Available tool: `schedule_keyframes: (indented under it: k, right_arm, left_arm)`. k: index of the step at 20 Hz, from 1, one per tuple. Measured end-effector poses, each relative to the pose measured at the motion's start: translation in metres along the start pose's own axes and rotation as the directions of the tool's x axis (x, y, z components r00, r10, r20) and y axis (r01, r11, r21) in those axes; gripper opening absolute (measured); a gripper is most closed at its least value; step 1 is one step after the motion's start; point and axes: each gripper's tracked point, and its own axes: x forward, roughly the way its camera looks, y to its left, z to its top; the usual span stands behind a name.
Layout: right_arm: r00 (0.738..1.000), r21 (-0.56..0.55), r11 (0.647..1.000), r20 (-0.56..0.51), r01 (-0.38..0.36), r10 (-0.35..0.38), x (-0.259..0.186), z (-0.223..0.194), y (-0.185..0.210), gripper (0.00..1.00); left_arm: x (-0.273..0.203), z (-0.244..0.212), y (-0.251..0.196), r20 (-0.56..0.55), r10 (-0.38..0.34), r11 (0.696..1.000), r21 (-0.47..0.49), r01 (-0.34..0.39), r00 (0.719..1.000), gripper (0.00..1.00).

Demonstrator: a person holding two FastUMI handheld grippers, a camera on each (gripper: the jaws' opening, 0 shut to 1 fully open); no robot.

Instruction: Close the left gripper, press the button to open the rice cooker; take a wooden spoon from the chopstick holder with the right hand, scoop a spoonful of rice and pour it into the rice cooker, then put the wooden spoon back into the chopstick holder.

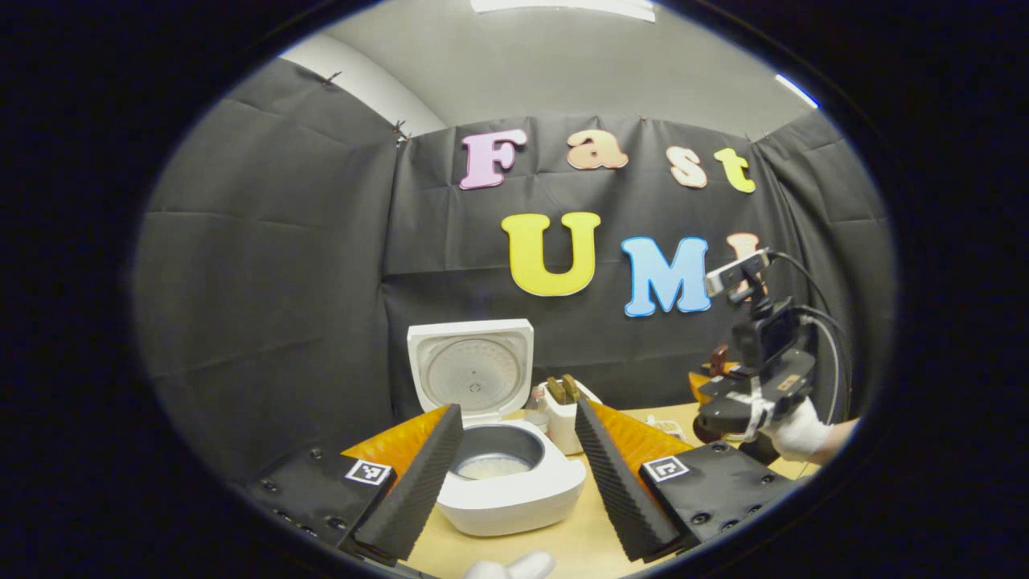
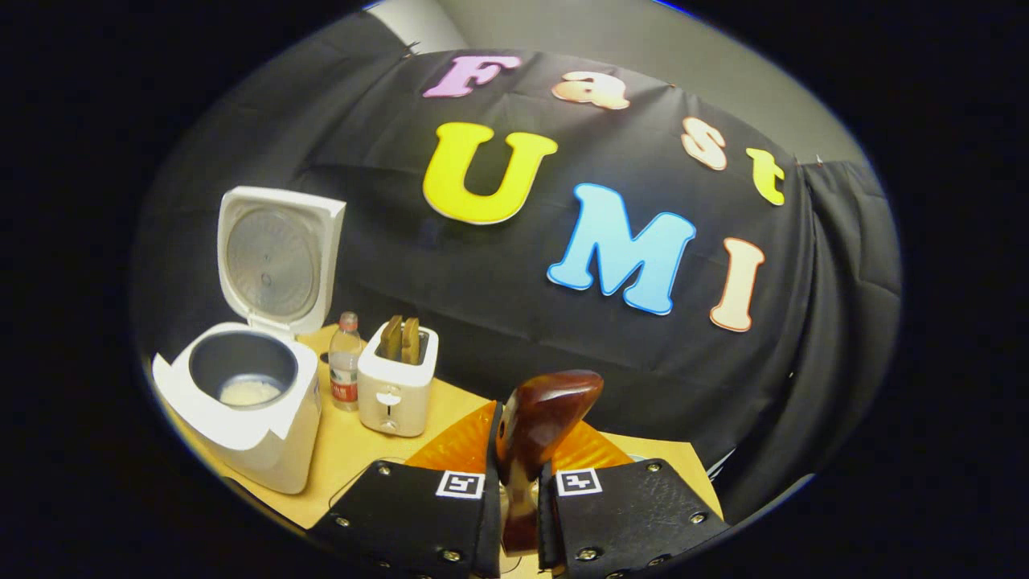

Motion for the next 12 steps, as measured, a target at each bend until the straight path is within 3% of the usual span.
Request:
schedule_keyframes:
  k: [2, 3, 7, 12]
  right_arm:
    - [1.000, -0.087, 0.996, -0.017, -0.022, 0.020, 0.011, -0.023, 0.022, 0.18]
    - [0.999, -0.127, 0.991, -0.021, -0.031, 0.028, 0.017, -0.035, 0.033, 0.18]
    - [0.998, -0.298, 0.953, -0.038, -0.059, 0.050, 0.035, -0.072, 0.062, 0.18]
    - [0.990, -0.303, 0.949, -0.128, -0.087, 0.050, 0.042, -0.123, 0.073, 0.18]
  left_arm:
    - [-0.002, 0.000, 0.000, 0.008, -0.002, 1.000, 0.006, 0.002, 1.000, 1.00]
    - [-0.003, -0.001, 0.001, 0.006, 0.005, 1.000, 0.016, -0.005, 1.000, 0.95]
    - [-0.005, -0.008, 0.012, -0.005, 0.021, 0.999, 0.039, -0.021, 1.000, 0.97]
    - [-0.002, -0.021, 0.024, -0.032, 0.044, 0.998, 0.042, -0.042, 0.999, 0.96]
